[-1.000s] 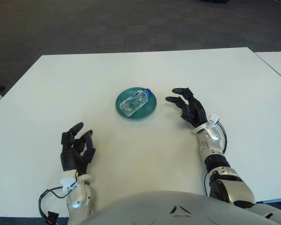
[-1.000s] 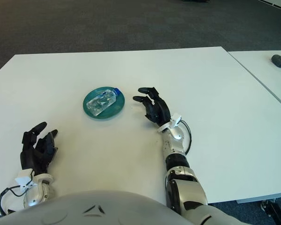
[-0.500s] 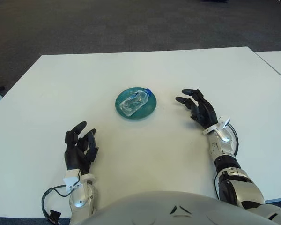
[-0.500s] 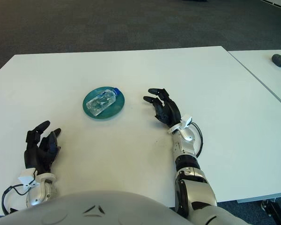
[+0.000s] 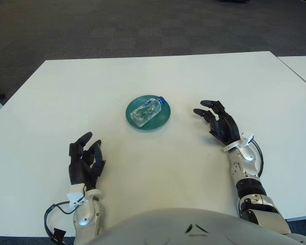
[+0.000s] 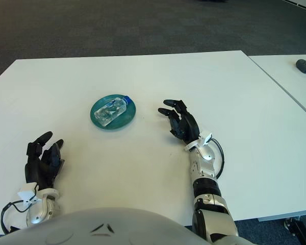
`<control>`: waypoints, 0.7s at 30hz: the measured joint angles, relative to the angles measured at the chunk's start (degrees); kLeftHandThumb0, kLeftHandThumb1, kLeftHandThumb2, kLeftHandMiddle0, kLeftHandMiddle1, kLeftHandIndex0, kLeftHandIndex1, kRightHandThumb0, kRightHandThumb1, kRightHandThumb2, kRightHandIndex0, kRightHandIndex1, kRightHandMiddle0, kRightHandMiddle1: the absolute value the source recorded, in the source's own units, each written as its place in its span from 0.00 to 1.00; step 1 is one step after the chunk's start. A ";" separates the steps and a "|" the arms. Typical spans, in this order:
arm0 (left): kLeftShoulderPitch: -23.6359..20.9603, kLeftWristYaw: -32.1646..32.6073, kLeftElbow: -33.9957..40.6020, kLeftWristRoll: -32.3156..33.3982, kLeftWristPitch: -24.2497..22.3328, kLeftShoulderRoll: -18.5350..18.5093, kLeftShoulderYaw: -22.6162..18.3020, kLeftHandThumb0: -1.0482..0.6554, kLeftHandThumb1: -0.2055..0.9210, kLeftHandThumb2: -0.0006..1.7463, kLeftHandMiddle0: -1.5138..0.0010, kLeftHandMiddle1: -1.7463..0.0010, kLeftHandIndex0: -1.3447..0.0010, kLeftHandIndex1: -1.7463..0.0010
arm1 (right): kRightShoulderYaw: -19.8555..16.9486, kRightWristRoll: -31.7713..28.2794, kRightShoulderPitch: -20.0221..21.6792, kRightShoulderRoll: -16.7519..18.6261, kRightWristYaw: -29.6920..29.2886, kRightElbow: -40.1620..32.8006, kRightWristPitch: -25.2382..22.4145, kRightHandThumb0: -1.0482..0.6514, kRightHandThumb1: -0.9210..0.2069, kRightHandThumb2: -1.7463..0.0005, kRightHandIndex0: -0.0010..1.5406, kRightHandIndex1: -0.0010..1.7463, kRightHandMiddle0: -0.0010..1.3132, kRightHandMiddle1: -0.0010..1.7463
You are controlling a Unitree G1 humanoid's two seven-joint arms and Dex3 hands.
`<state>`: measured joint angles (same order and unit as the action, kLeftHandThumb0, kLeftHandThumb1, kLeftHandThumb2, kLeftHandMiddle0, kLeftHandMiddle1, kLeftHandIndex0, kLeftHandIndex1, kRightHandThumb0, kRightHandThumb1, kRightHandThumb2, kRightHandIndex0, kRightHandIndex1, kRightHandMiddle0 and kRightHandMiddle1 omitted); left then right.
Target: Put the bottle into the plate.
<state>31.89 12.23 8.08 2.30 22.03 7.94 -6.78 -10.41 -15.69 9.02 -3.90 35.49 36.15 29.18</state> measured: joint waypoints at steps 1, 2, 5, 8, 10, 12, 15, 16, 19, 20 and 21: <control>0.02 -0.07 0.04 0.00 -0.01 -0.01 -0.02 0.23 1.00 0.32 0.72 0.64 0.89 0.42 | 0.01 -0.16 -0.01 0.04 0.08 0.00 -0.05 0.25 0.13 0.61 0.28 0.42 0.08 0.61; 0.03 -0.14 0.09 -0.01 -0.02 -0.02 -0.03 0.23 1.00 0.32 0.72 0.64 0.89 0.42 | 0.01 -0.33 -0.01 0.09 0.19 0.00 -0.11 0.25 0.13 0.61 0.28 0.42 0.08 0.61; 0.03 -0.30 0.16 -0.02 -0.02 -0.02 -0.04 0.23 1.00 0.33 0.71 0.64 0.89 0.42 | -0.01 -0.81 -0.02 0.14 0.42 0.00 -0.34 0.25 0.14 0.60 0.29 0.43 0.08 0.61; 0.02 -0.45 0.17 -0.03 -0.03 -0.01 -0.04 0.23 1.00 0.33 0.71 0.64 0.88 0.42 | -0.05 -1.42 -0.07 0.15 1.00 -0.08 -0.68 0.25 0.15 0.60 0.29 0.43 0.08 0.61; 0.02 -0.50 0.17 -0.01 -0.04 -0.01 -0.04 0.23 1.00 0.33 0.70 0.64 0.88 0.42 | -0.07 -1.77 -0.17 0.18 1.29 -0.25 -0.90 0.24 0.15 0.60 0.29 0.43 0.08 0.61; 0.01 -0.56 0.18 0.00 -0.08 0.00 -0.04 0.23 1.00 0.32 0.70 0.64 0.88 0.42 | -0.13 -2.02 -0.33 0.30 1.49 -0.50 -1.08 0.24 0.15 0.60 0.29 0.43 0.08 0.61; 0.00 -0.77 0.20 0.18 -0.24 0.00 -0.03 0.23 1.00 0.32 0.70 0.64 0.87 0.42 | -0.25 -2.09 -0.57 0.50 1.67 -0.94 -1.26 0.24 0.14 0.60 0.29 0.43 0.08 0.61; 0.00 -0.88 0.21 0.33 -0.29 0.01 -0.03 0.23 1.00 0.32 0.70 0.64 0.87 0.42 | -0.29 -2.09 -0.63 0.58 1.71 -1.04 -1.30 0.24 0.14 0.60 0.28 0.43 0.08 0.61; -0.01 -1.06 0.29 0.68 -0.42 0.03 -0.03 0.24 1.00 0.31 0.70 0.64 0.86 0.42 | -0.42 -2.09 -0.71 0.72 1.73 -1.13 -1.33 0.22 0.13 0.61 0.28 0.43 0.08 0.61; -0.01 -1.09 0.31 0.75 -0.45 0.03 -0.03 0.24 1.00 0.31 0.69 0.64 0.86 0.42 | -0.46 -2.09 -0.73 0.75 1.73 -1.13 -1.33 0.22 0.13 0.61 0.27 0.43 0.08 0.61; -0.01 -1.10 0.33 0.76 -0.49 0.03 -0.03 0.24 1.00 0.31 0.69 0.64 0.86 0.42 | -0.48 -2.09 -0.74 0.78 1.73 -1.14 -1.33 0.22 0.12 0.61 0.27 0.43 0.07 0.61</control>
<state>31.88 11.13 8.42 3.05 21.54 7.98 -6.80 -10.89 -17.78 8.29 -3.12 37.22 35.01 27.85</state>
